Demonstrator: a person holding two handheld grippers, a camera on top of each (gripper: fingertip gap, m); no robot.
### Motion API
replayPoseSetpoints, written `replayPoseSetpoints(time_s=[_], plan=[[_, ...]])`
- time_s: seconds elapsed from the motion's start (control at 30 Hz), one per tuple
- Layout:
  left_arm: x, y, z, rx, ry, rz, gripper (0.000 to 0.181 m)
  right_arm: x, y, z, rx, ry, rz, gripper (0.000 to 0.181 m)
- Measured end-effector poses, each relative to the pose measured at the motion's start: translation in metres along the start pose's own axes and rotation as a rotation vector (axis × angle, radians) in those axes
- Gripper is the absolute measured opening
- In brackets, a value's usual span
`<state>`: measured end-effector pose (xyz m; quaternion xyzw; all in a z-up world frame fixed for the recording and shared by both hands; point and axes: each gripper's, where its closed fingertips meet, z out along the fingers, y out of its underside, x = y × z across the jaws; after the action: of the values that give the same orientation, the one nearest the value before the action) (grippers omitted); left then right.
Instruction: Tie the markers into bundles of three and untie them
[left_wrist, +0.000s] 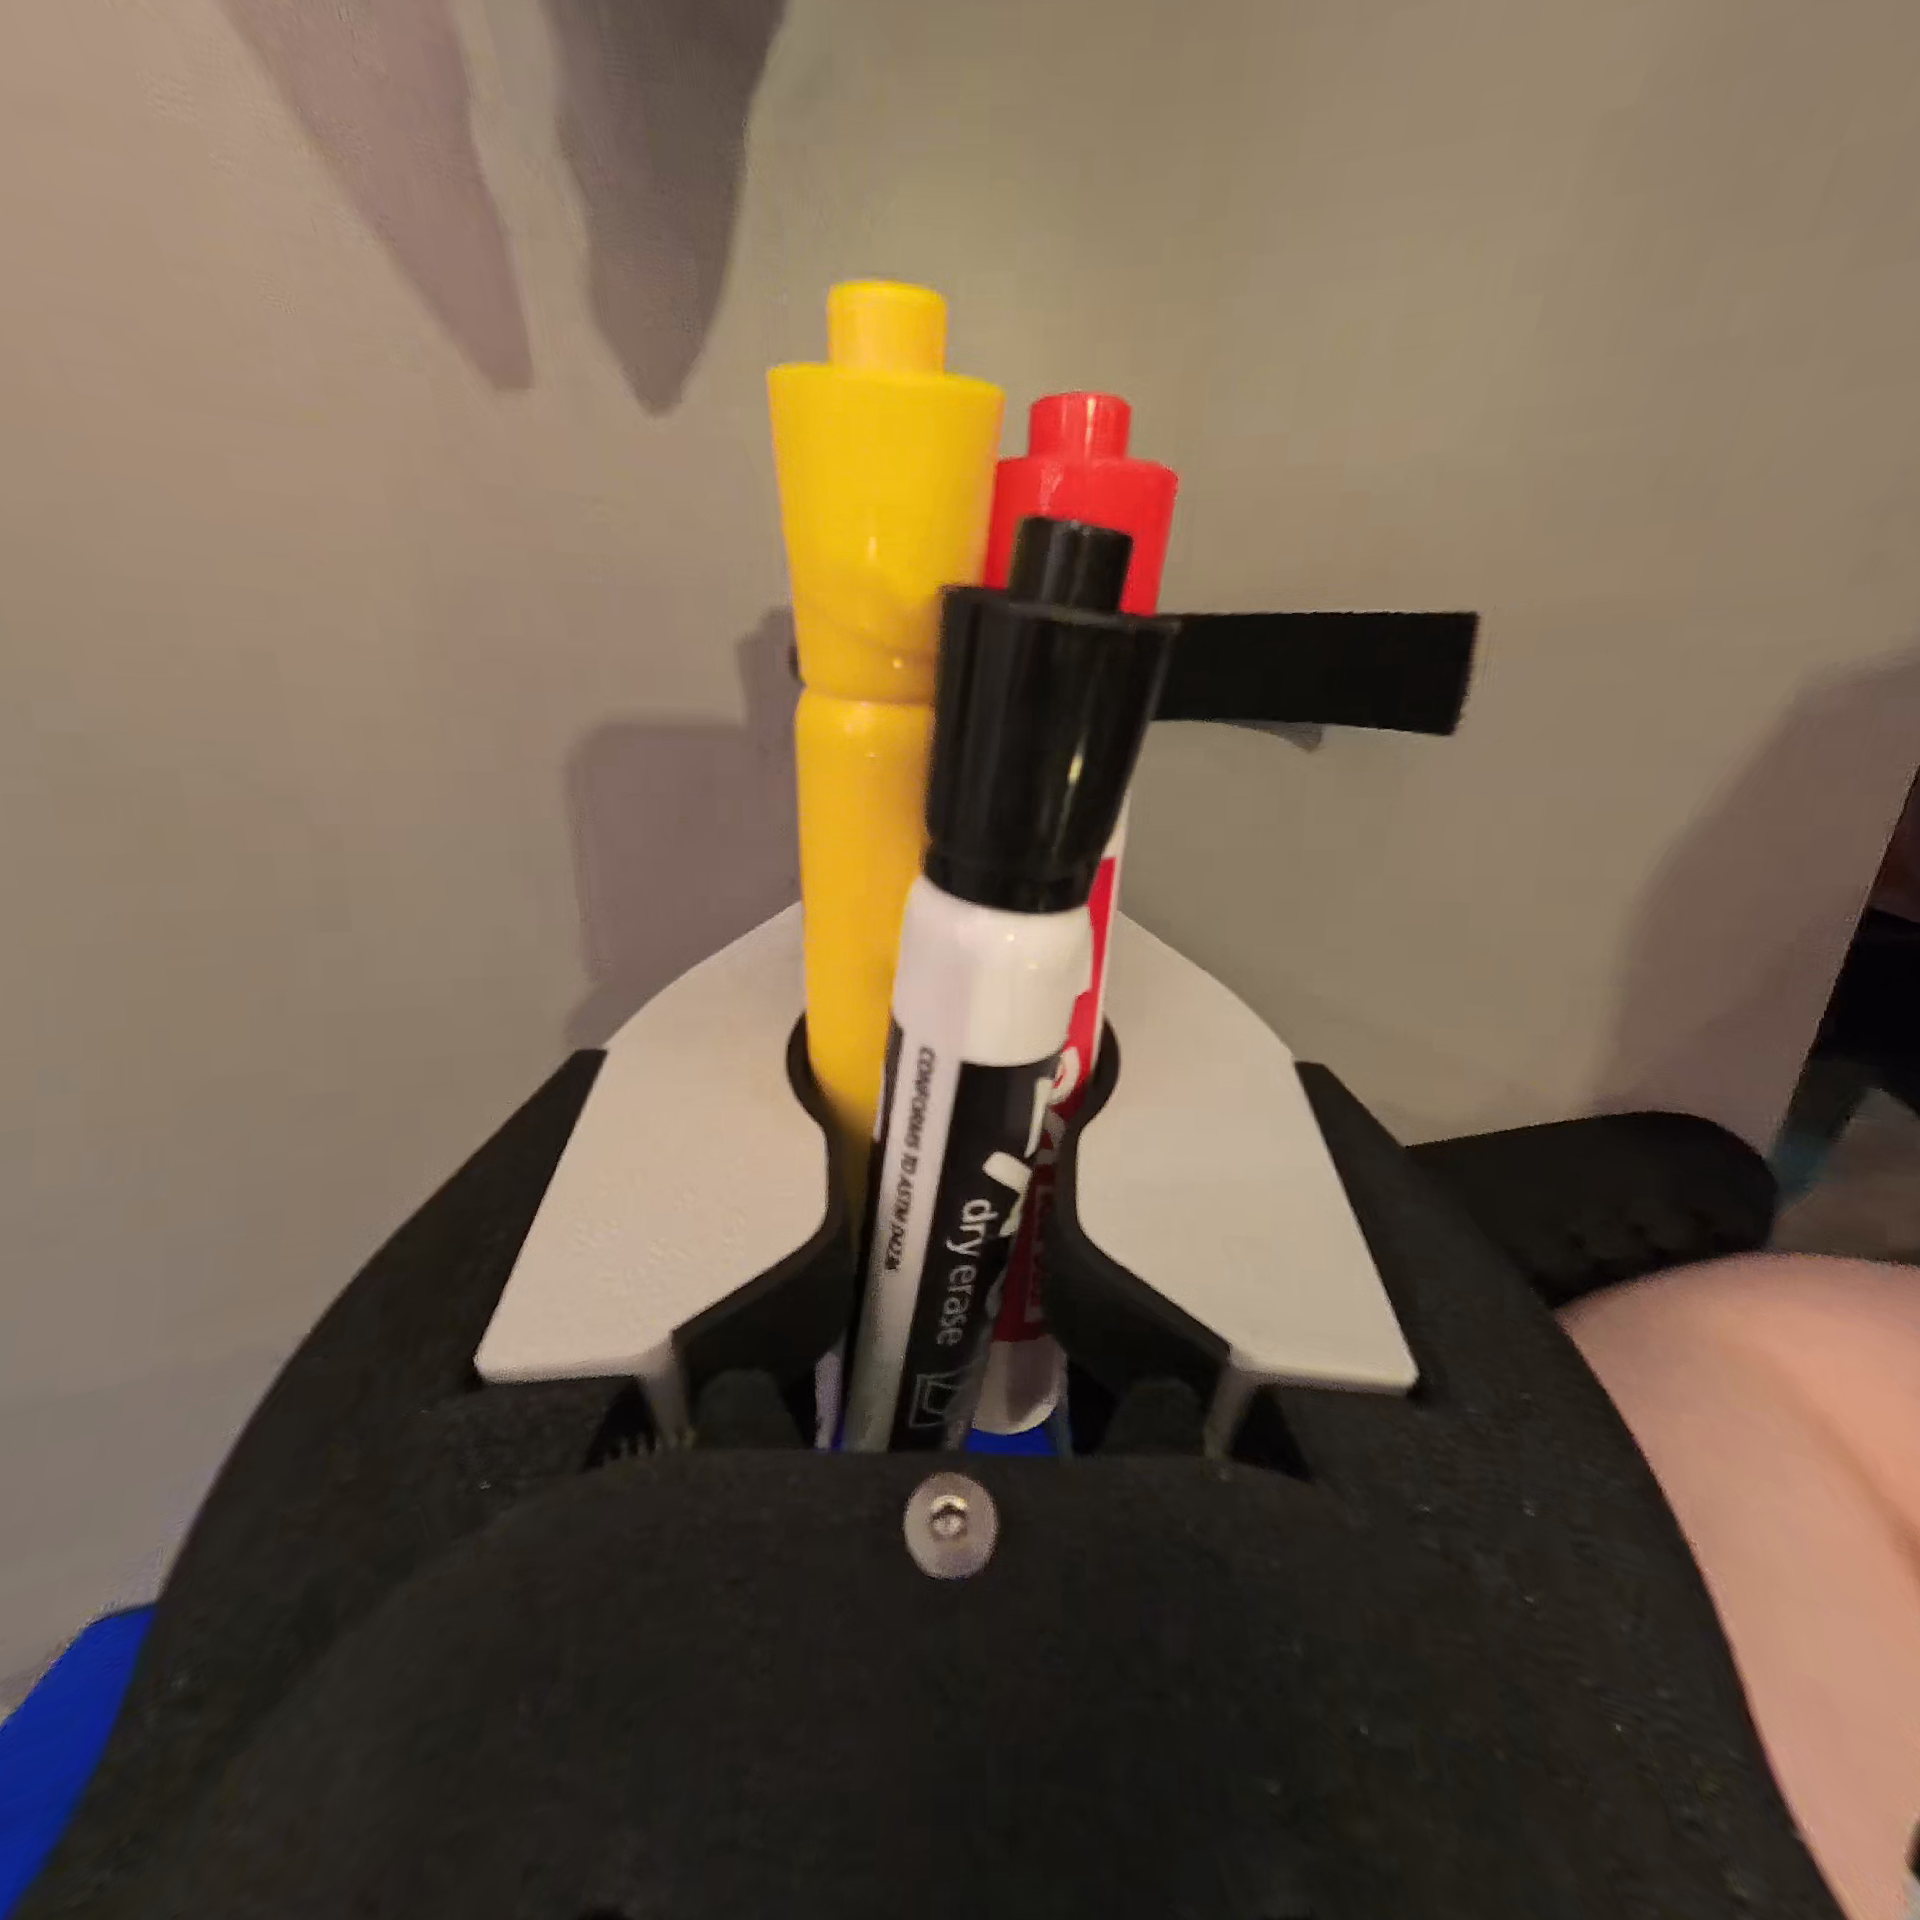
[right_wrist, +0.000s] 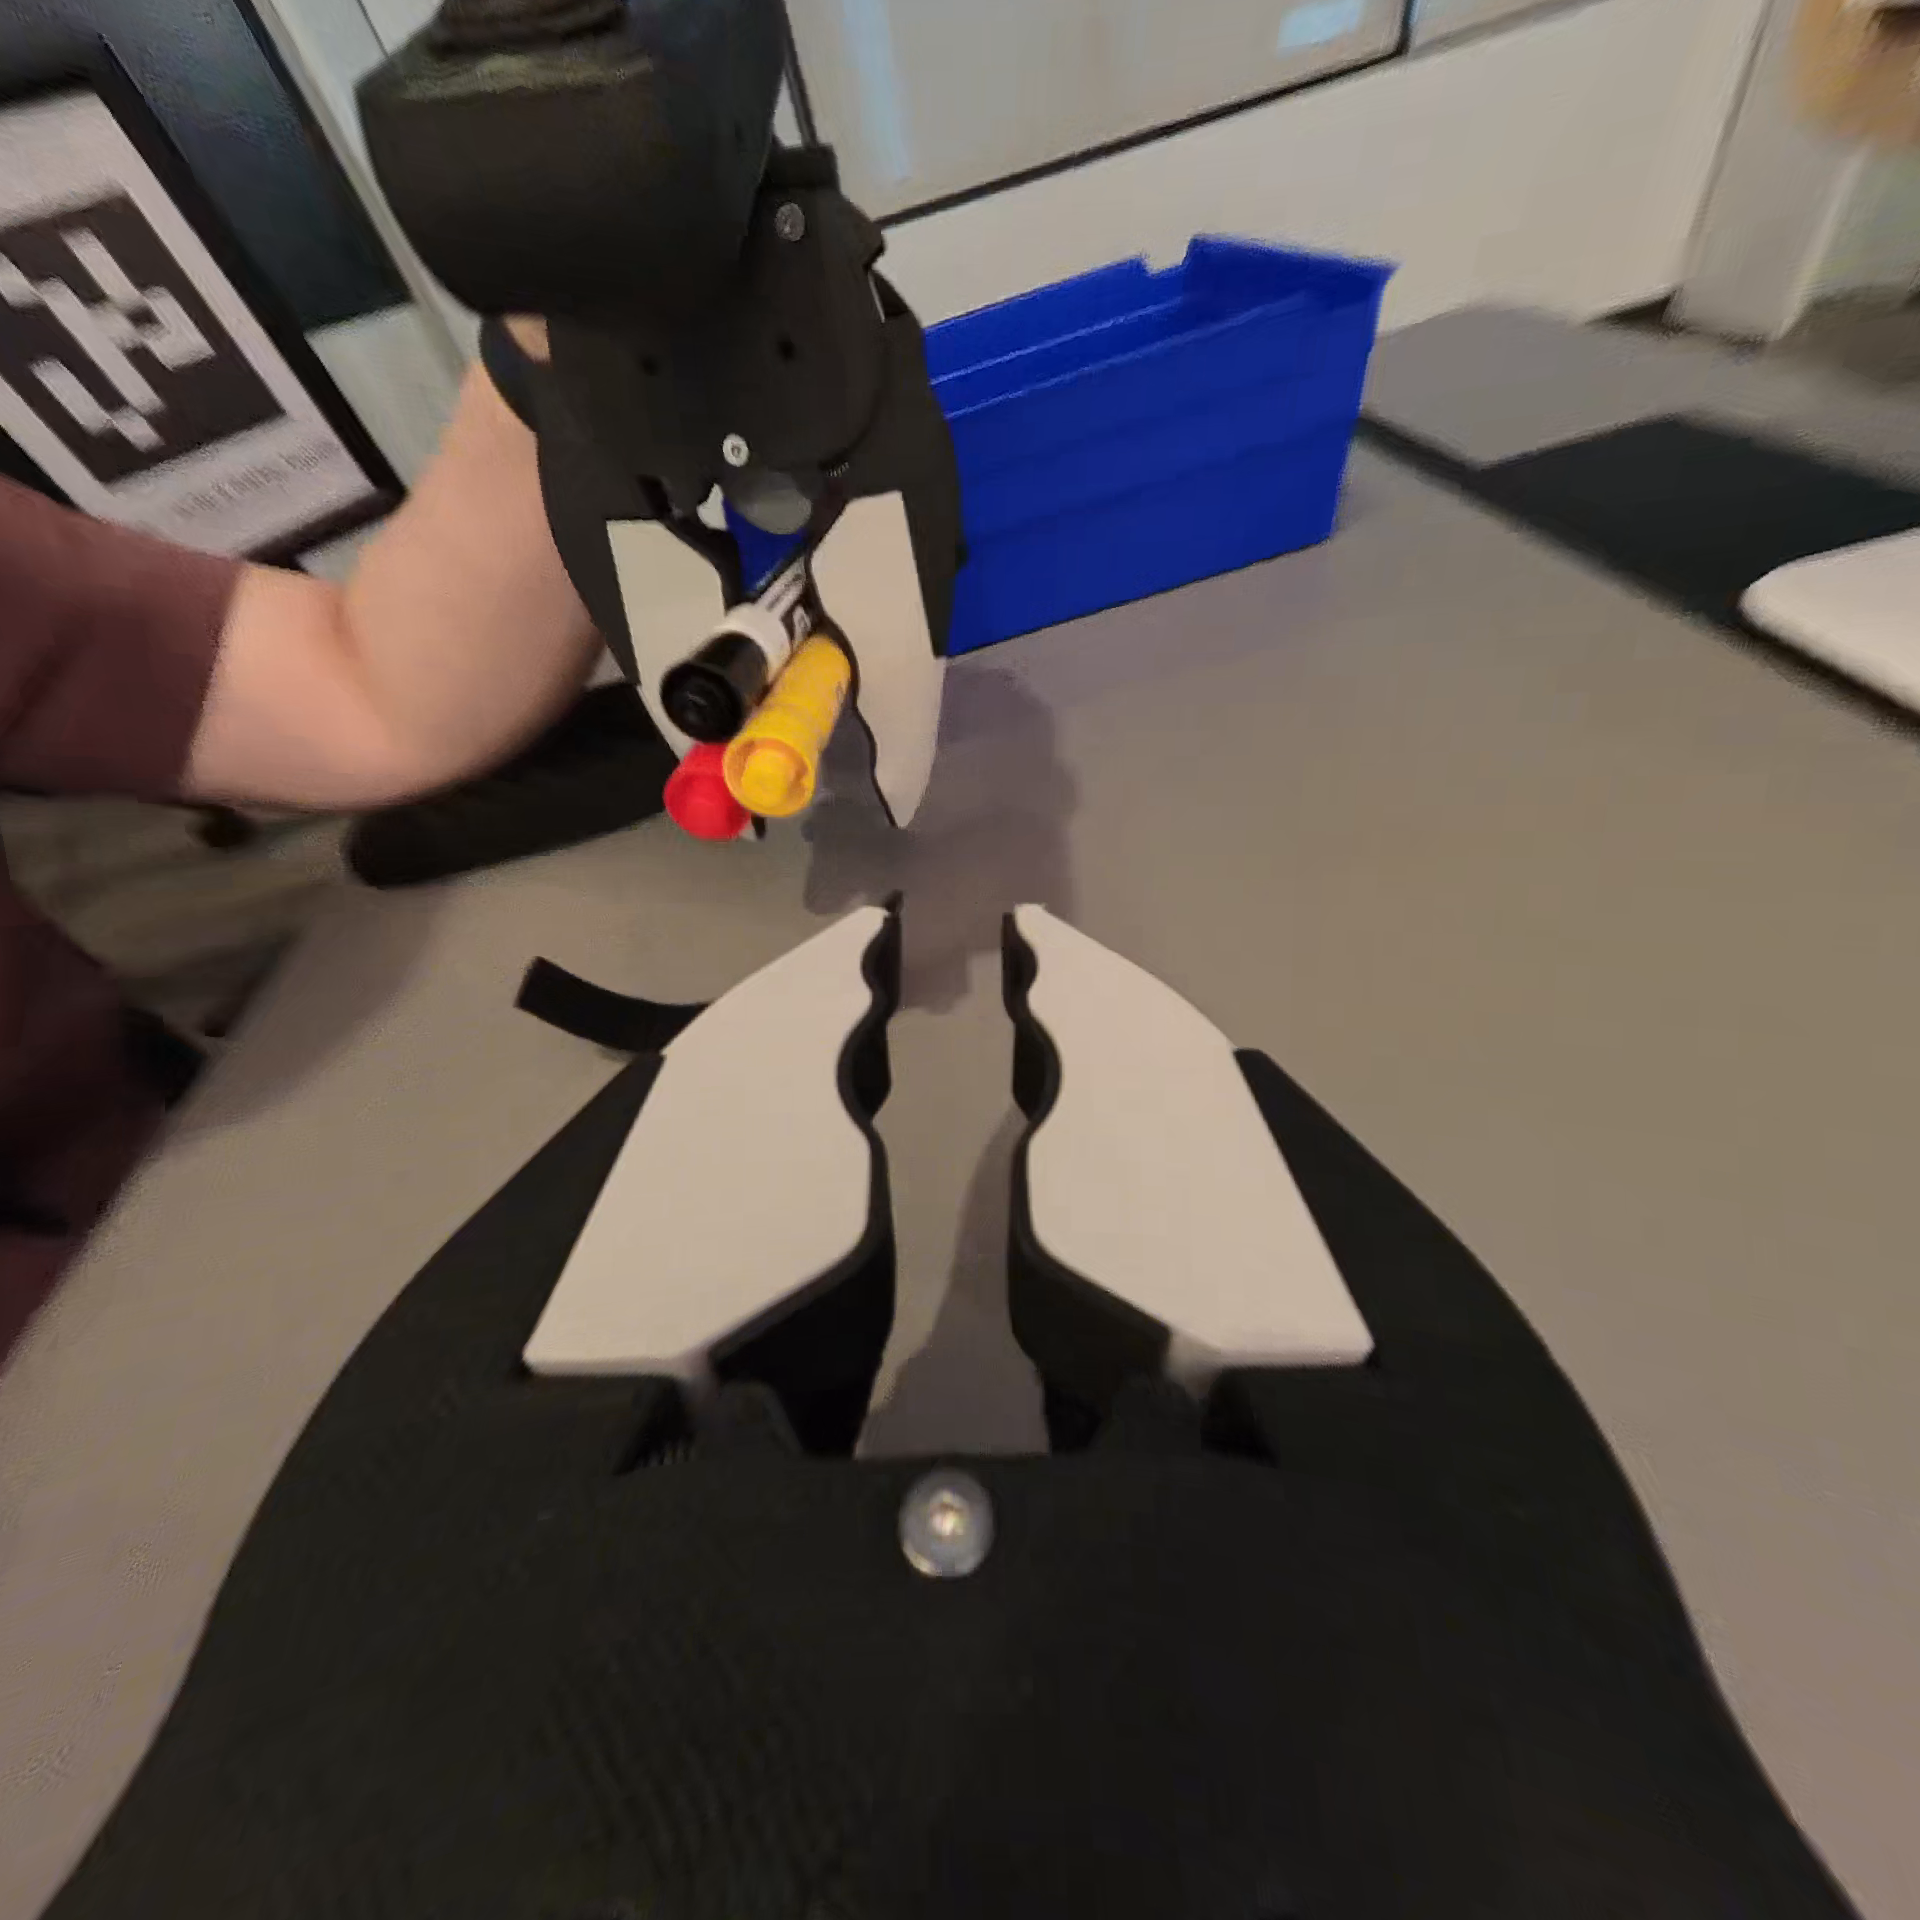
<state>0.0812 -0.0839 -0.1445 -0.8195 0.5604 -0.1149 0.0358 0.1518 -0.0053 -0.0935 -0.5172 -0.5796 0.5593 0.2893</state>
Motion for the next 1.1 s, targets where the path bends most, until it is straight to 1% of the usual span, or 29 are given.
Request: replayPoseSetpoints(time_s=[0.07,0.1,0.2,0.27,0.33,0.4,0.43,0.47,0.57,0.67,0.7,0.73,0.77,0.83,0.9,0.97,1.03,1.07,1.1], plan=[[-0.003,-0.006,-0.006,0.015,-0.053,0.02,0.041,-0.001,0.0,-0.01,-0.011,0.047,-0.094,0.021],[0.0,-0.008,-0.009,0.023,-0.06,0.029,0.041,-0.004,0.002,-0.012,-0.021,0.047,-0.124,0.023],[-0.003,-0.009,-0.016,0.007,-0.135,0.045,0.041,-0.033,0.011,-0.009,-0.04,-0.008,-0.29,0.022],[-0.01,0.0,-0.021,-0.033,-0.192,0.013,0.042,-0.059,0.023,0.004,-0.12,-0.035,-0.433,0.026],[-0.016,0.009,-0.024,-0.062,-0.226,-0.024,0.042,-0.083,0.041,0.024,-0.217,-0.036,-0.584,0.041],[-0.02,0.013,-0.028,-0.057,-0.243,-0.045,0.041,-0.103,0.062,0.043,-0.303,-0.042,-0.685,0.047],[-0.021,0.015,-0.03,-0.05,-0.242,-0.054,0.042,-0.11,0.072,0.051,-0.337,-0.044,-0.716,0.048],[-0.021,0.016,-0.032,-0.044,-0.245,-0.06,0.042,-0.113,0.078,0.057,-0.359,-0.027,-0.748,0.045],[-0.022,0.019,-0.035,-0.035,-0.252,-0.073,0.042,-0.11,0.083,0.068,-0.388,0.027,-0.805,0.037],[-0.023,0.02,-0.037,-0.027,-0.255,-0.077,0.041,-0.111,0.083,0.075,-0.38,-0.001,-0.741,0.031],[-0.023,0.02,-0.037,-0.025,-0.254,-0.078,0.041,-0.111,0.083,0.077,-0.382,-0.006,-0.732,0.025],[-0.024,0.02,-0.036,-0.025,-0.253,-0.077,0.042,-0.112,0.085,0.078,-0.391,-0.02,-0.726,0.008],[-0.025,0.02,-0.036,-0.025,-0.258,-0.075,0.042,-0.111,0.084,0.079,-0.394,-0.014,-0.718,0.004],[-0.029,0.018,-0.034,-0.015,-0.266,-0.075,0.041,-0.115,0.075,0.077,-0.366,-0.033,-0.642,0.004],[-0.032,0.014,-0.031,-0.001,-0.264,-0.069,0.041,-0.12,0.044,0.07,-0.259,-0.052,-0.475,0.003],[-0.033,0.011,-0.026,-0.008,-0.258,-0.054,0.041,-0.12,0.0,0.056,-0.11,-0.104,-0.23,0.003],[-0.035,0.007,-0.022,-0.007,-0.263,-0.041,0.041,-0.11,-0.037,0.038,0.006,-0.177,0.04,0.003],[-0.035,0.003,-0.021,-0.003,-0.261,-0.034,0.042,-0.103,-0.051,0.03,0.059,-0.213,0.144,0.003],[-0.032,0.0,-0.018,-0.002,-0.251,-0.021,0.042,-0.092,-0.059,0.023,0.085,-0.225,0.237,0.003]])
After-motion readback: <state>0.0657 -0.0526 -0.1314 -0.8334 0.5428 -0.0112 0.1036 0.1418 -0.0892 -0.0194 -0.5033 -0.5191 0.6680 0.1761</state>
